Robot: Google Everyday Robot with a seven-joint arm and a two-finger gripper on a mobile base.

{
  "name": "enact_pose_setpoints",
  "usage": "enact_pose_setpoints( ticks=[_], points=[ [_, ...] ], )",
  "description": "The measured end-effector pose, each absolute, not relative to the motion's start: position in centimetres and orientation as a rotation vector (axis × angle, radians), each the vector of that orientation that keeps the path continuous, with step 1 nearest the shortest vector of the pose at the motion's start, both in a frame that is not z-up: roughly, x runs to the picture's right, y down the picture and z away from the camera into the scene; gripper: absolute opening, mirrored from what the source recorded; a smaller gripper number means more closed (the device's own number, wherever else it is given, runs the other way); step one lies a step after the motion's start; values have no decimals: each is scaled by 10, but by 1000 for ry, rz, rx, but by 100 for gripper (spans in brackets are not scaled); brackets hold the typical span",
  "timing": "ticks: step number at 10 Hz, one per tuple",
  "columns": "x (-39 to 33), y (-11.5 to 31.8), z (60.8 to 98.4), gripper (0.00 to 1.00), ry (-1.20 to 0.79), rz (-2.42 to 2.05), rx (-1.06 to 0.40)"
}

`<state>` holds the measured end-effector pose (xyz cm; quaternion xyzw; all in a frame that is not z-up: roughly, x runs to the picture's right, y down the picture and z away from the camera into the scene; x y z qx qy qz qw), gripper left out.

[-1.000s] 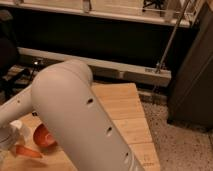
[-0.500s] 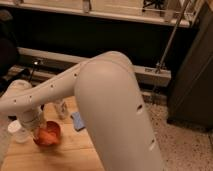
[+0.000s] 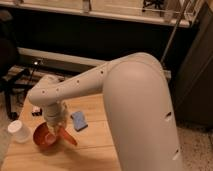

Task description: Place the pepper on the white sponge

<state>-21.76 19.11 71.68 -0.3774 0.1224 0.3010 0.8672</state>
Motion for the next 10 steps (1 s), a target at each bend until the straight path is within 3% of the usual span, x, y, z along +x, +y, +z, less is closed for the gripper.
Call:
enact_pose_setpoints(
  ticks=[3, 10],
  points=[
    [-194, 194, 736, 20, 319, 763, -822],
    [-171, 153, 774, 20, 366, 935, -780]
  ],
)
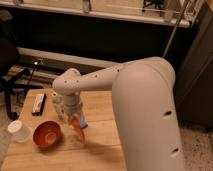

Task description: Place the pepper on the white sponge

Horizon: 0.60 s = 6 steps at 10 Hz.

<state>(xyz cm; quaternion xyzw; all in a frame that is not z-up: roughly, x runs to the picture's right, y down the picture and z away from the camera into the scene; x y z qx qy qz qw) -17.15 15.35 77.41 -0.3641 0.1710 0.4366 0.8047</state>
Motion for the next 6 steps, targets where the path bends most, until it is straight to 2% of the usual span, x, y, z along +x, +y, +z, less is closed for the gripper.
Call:
enact_pose_setpoints(
  ticks=[6],
  points=[
    [-197, 132, 810, 20, 339, 923, -785]
  ],
)
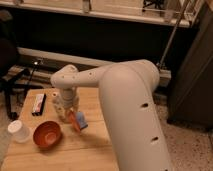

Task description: Place the pepper on the white sponge

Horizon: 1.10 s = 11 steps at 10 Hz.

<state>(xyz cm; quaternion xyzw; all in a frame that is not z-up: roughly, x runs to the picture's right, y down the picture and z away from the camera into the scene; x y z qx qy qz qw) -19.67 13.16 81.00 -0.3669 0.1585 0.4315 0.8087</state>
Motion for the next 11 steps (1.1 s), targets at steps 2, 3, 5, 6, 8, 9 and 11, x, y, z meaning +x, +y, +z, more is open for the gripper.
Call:
enact_pose_setpoints(
  ticks=[2, 3, 5, 6, 8, 9, 11],
  points=[
    [-187, 133, 818, 20, 366, 923, -788],
    [-183, 135, 821, 20, 377, 922, -790],
    [-178, 143, 827, 20, 399, 921, -798],
    [-175, 146, 830, 20, 406, 924, -799],
    [-172, 146, 837, 20, 405, 936, -787],
    [-172, 145, 840, 20, 404, 936, -777],
    [-170, 142, 845, 20, 402, 943, -763]
  ],
)
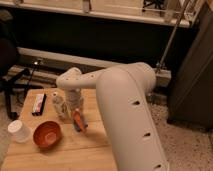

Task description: Place the pepper on the white sponge

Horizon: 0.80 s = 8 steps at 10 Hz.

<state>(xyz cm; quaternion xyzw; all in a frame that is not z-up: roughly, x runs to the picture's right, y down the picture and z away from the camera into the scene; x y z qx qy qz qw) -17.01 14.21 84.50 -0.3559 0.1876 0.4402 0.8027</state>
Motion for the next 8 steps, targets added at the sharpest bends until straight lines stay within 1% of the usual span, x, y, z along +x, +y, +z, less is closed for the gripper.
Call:
enact_pose_setpoints(
  ticks=[2, 3, 5, 8],
  points=[
    [-171, 140, 850, 20, 398, 948, -756],
    [-174, 140, 853, 25, 396, 950, -757],
    [-175, 139, 857, 43, 394, 955, -758],
    [-171, 138, 858, 75, 414, 938, -749]
  ],
)
